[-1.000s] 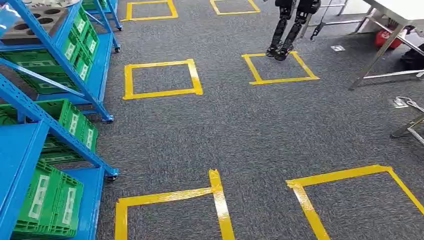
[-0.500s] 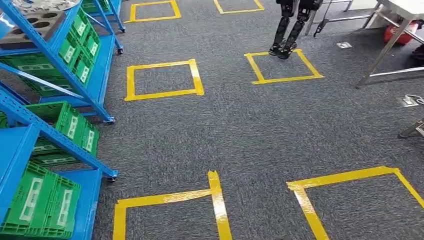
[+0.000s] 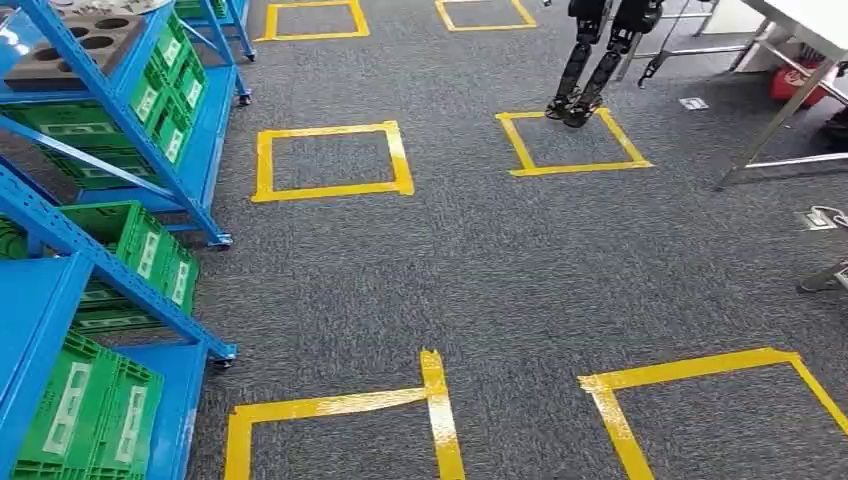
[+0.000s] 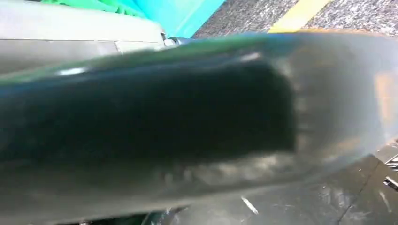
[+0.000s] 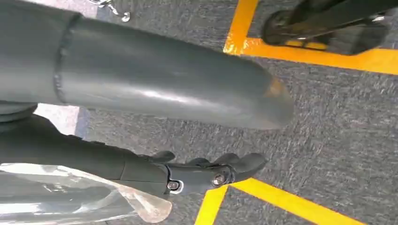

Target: Take the parts from the cabinet and place them on the table.

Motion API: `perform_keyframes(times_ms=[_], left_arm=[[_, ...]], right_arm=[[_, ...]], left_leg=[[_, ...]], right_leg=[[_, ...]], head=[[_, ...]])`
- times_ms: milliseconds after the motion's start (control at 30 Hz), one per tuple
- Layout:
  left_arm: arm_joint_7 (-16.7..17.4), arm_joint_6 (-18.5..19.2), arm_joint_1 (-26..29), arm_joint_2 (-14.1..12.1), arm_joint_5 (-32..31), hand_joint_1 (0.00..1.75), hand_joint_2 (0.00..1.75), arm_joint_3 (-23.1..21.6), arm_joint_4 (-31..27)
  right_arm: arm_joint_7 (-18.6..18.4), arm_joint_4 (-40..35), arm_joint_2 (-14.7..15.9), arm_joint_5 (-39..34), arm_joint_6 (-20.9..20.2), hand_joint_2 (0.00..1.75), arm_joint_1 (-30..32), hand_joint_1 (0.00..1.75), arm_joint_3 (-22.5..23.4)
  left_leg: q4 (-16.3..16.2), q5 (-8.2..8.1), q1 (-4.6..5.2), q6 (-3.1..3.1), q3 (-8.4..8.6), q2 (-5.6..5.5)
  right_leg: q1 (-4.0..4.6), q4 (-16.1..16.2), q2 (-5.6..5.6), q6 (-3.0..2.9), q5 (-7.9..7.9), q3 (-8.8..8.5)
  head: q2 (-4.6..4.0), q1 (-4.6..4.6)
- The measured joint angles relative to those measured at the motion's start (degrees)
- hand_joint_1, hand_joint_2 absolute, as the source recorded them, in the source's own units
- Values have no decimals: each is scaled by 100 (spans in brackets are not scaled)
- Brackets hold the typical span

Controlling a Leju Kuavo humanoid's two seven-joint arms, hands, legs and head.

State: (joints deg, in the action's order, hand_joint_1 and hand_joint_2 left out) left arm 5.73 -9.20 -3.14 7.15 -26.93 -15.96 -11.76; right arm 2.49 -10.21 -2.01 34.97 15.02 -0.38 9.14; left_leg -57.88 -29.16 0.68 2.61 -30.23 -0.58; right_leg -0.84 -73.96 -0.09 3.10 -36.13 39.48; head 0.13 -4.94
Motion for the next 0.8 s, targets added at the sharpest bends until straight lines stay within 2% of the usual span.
perform_keyframes(times_ms=[33,67,100,133,167,200,233,300,333,400,433,467,500,533,600,633,667,700,733,767,800], left_arm=[[-30,52,1,-4,-15,0,0,0,0],[-59,113,-5,-17,-17,0,0,0,0],[-88,160,-9,-31,-20,0,0,0,0],[-116,188,-15,-53,-20,0,0,0,0],[-142,203,-38,-79,-22,0,0,0,0],[-144,203,-39,-92,-22,0,0,0,0],[-149,208,-30,-101,-24,0,0,0,0],[-149,205,-27,-125,-31,0,0,-2,0],[-149,194,-32,-125,-33,0,0,-2,0],[-149,192,-38,-133,-33,0,0,-2,0],[-149,188,-34,-136,-37,0,0,-2,0],[-149,190,-20,-138,-48,0,0,-2,0],[-146,190,-10,-138,-50,0,0,-2,0],[-146,190,-12,-140,-52,0,0,-2,0],[-146,183,-13,-146,-68,0,0,-2,0],[-138,181,-7,-149,-72,0,0,-2,2],[-133,179,-30,-151,-72,0,0,-4,2],[-131,157,-42,-153,-74,0,0,-4,2],[-131,153,-16,-155,-76,0,0,-4,2],[-131,138,-7,-160,-76,0,0,-4,4],[-136,122,-11,-166,-79,0,0,-4,4]], right_arm=[[22,0,0,6,-2,0,5,0,0],[35,0,0,11,0,0,4,0,0],[44,-2,0,15,4,0,4,0,0],[44,0,0,15,7,0,6,0,0],[52,0,-2,15,11,0,-8,0,0],[57,0,-2,20,11,0,1,0,0],[50,0,-2,24,11,0,1,0,0],[57,0,-11,24,11,0,33,0,0],[57,0,-11,24,13,0,33,0,0],[57,0,-4,28,24,0,19,0,2],[55,0,-4,31,24,0,17,0,2],[57,0,-4,33,22,0,17,0,2],[57,0,-4,33,22,0,19,0,2],[55,0,-4,35,15,0,34,0,0],[55,0,-4,44,13,0,32,0,2],[55,2,-4,48,11,0,30,0,2],[55,2,-4,50,9,0,19,0,2],[57,0,-4,55,11,0,-5,0,2],[55,0,-4,59,4,0,4,0,2],[57,0,-4,61,7,0,15,0,2],[57,0,-4,61,4,0,13,0,2]], left_leg=[[0,-43,-4,-12,63,-7],[0,-93,-8,-33,144,-9],[1,-150,-12,-61,213,-6],[-1,-172,-1,-87,237,2],[-13,-204,2,-135,205,2],[-4,-229,1,-167,209,6],[-37,-210,2,-193,249,4],[-125,-269,-5,-239,251,4],[-378,-326,-6,-270,140,13],[-1265,-672,-48,-327,-379,15],[-1651,-859,-55,-342,-632,15],[-1831,-895,-59,-352,-794,15],[-1743,-740,-67,-357,-834,15],[-1432,-454,-75,-353,-765,15],[-443,275,-82,-323,-453,19],[-347,211,-69,-310,-438,23],[-154,49,-40,-278,-474,49],[-187,237,-34,-240,-469,44],[-133,278,-49,-256,-450,31],[-126,281,-42,-282,-443,27],[-127,278,-30,-277,-449,16]], right_leg=[[-1,369,-1,-5,304,-102],[-1,908,-1,-19,695,-289],[1,1375,-4,-30,965,-433],[29,1358,1,-49,786,-442],[52,1447,-7,-133,702,-467],[52,1457,0,-184,833,-511],[56,1460,-6,-223,808,-520],[17,1527,-16,-267,813,-641],[14,1547,-16,-290,799,-685],[18,1549,-18,-344,748,-725],[22,1549,-16,-347,717,-753],[21,1549,-11,-345,688,-787],[20,1549,-5,-341,651,-838],[20,1549,-5,-331,617,-894],[17,1553,-6,-302,550,-1002],[21,1551,1,-278,528,-994],[32,1543,4,-238,520,-975],[34,1551,0,-193,505,-948],[40,1535,-6,-205,467,-918],[38,1551,-7,-305,490,-963],[34,1557,-11,-303,491,-982]], head=[[0,-4],[0,0],[0,-4],[-2,11],[2,15],[-2,18],[0,35],[0,26],[0,61],[-2,61],[0,61],[-2,65],[-2,65],[-2,66],[-2,66],[-2,61],[-2,88],[-2,90],[-2,79],[-2,74],[-2,77]])
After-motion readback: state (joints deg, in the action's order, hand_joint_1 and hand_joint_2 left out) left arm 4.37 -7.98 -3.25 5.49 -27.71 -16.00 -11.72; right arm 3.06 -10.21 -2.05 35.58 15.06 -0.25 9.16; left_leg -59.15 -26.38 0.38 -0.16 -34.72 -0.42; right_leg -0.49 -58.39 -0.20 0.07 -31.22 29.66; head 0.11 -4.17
